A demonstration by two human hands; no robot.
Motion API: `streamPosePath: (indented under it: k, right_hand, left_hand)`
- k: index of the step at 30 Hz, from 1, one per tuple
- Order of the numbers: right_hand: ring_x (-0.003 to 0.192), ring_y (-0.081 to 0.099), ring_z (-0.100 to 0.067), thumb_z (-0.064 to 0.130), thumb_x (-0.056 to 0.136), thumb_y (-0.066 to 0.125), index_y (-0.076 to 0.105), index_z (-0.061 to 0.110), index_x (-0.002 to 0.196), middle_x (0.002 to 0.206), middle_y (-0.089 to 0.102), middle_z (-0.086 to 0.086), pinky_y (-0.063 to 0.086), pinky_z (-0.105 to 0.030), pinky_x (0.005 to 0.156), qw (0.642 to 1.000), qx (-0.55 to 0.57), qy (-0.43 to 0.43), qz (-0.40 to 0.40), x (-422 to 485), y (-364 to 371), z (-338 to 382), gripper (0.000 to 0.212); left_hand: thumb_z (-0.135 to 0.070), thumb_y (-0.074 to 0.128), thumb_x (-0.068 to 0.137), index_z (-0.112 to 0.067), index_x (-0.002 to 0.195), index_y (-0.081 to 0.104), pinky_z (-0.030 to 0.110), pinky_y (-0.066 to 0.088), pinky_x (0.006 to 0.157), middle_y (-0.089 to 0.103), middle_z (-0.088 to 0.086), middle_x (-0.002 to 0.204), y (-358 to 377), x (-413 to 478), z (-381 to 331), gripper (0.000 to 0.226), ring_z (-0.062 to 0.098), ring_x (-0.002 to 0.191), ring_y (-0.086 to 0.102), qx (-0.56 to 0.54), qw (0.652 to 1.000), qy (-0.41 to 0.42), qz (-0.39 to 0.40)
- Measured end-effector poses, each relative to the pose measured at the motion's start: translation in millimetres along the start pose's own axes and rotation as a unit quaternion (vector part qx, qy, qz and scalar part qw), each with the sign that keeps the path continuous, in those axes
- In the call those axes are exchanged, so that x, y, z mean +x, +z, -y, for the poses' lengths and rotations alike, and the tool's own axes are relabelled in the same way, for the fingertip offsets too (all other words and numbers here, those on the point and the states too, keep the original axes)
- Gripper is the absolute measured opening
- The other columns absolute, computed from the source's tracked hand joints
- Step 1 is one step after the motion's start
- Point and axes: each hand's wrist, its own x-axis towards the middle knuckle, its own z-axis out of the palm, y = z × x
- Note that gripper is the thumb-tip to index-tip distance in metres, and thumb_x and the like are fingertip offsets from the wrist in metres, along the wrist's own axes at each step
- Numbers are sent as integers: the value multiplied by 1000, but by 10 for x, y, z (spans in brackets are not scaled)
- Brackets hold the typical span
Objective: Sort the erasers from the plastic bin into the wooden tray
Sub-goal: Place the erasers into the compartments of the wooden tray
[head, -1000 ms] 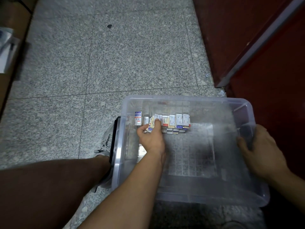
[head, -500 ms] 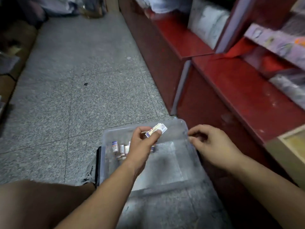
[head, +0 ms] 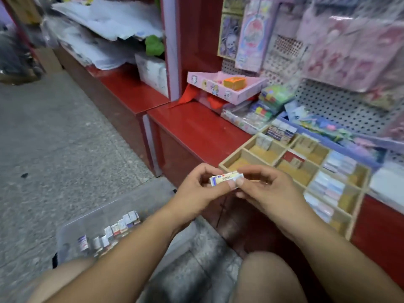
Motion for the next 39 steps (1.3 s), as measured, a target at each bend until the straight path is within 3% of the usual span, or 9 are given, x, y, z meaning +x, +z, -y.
streamPosePath:
  k: [4, 10, 14, 18, 21, 26, 30, 36, 39]
  right_hand:
    - [60, 69, -13, 4, 89, 72, 72, 6, 98, 80, 76, -9, 54, -17, 58, 994, 47, 28, -92, -65, -453, 16, 9]
    - [71, 73, -19, 7, 90, 70, 71, 1, 98, 87, 77, -15, 59, -19, 68, 982, 90, 44, -158, -70, -878, -34, 10]
    - [75, 74, -20, 5, 92, 67, 66, -4, 106, 91, 76, -18, 59, -21, 67, 974, 132, 60, -173, 1, -1011, -36, 16]
    - [65, 70, -16, 3, 94, 65, 63, -2, 108, 80, 73, -15, 59, -24, 57, 972, 133, 74, -179, 108, -1030, 5, 14]
    - [63, 63, -10, 8, 94, 68, 67, 10, 99, 80, 67, -10, 55, -21, 55, 976, 37, 44, -208, 228, -1091, 73, 5]
    - [58, 61, 5, 18, 93, 73, 69, 17, 96, 78, 65, 5, 45, -11, 55, 938, -251, -46, -235, 789, -1196, 199, 6]
    - [86, 63, -18, 27, 89, 74, 65, 25, 90, 91, 68, 5, 53, -36, 75, 854, -488, -31, -180, 1339, -1174, 100, 9]
    - [108, 57, -30, 36, 92, 70, 62, 26, 102, 112, 58, -5, 50, -42, 86, 767, -629, 4, -126, 1682, -1113, 13, 17]
    - [111, 57, -32, 37, 92, 68, 62, 25, 104, 115, 61, -6, 49, -42, 89, 747, -651, -6, -135, 1713, -1111, -48, 19]
  left_hand:
    - [-27, 89, 72, -10, 103, 64, 19, 49, 68, 67, 4, 91, 434, 226, -53, 43, 10, 73, 58, 29, 998, -19, 61]
    - [-40, 83, 67, -13, 109, 68, 22, 52, 70, 71, 15, 102, 802, 490, -75, 52, 13, 79, 63, 98, 990, -13, 99]
    - [-28, 85, 73, -16, 107, 69, 20, 50, 63, 70, 3, 92, 913, 641, -120, 40, 12, 75, 61, 92, 988, -30, 117]
    - [-16, 85, 79, -5, 108, 67, 29, 43, 58, 63, 8, 75, 915, 789, -52, 35, 20, 63, 50, 21, 994, -47, 92]
    - [-19, 86, 80, -6, 106, 70, 30, 48, 69, 69, 5, 84, 832, 902, -31, 33, 19, 72, 59, 31, 998, -38, 37]
    - [-18, 82, 84, -6, 106, 70, 19, 50, 56, 67, 6, 85, 683, 1046, -74, 28, 9, 65, 58, -6, 1000, -21, -11]
    - [-20, 82, 84, -8, 104, 71, 19, 55, 59, 70, 7, 90, 614, 1105, -47, 27, 10, 72, 63, 3, 1000, -24, -19]
    - [-20, 83, 83, -8, 104, 71, 21, 56, 65, 71, 4, 89, 573, 1191, -12, 27, 9, 73, 63, -9, 1000, -24, -15]
    - [-20, 84, 82, -10, 103, 72, 26, 56, 71, 71, 2, 87, 567, 1222, -6, 27, 10, 75, 63, -14, 1000, -26, -7]
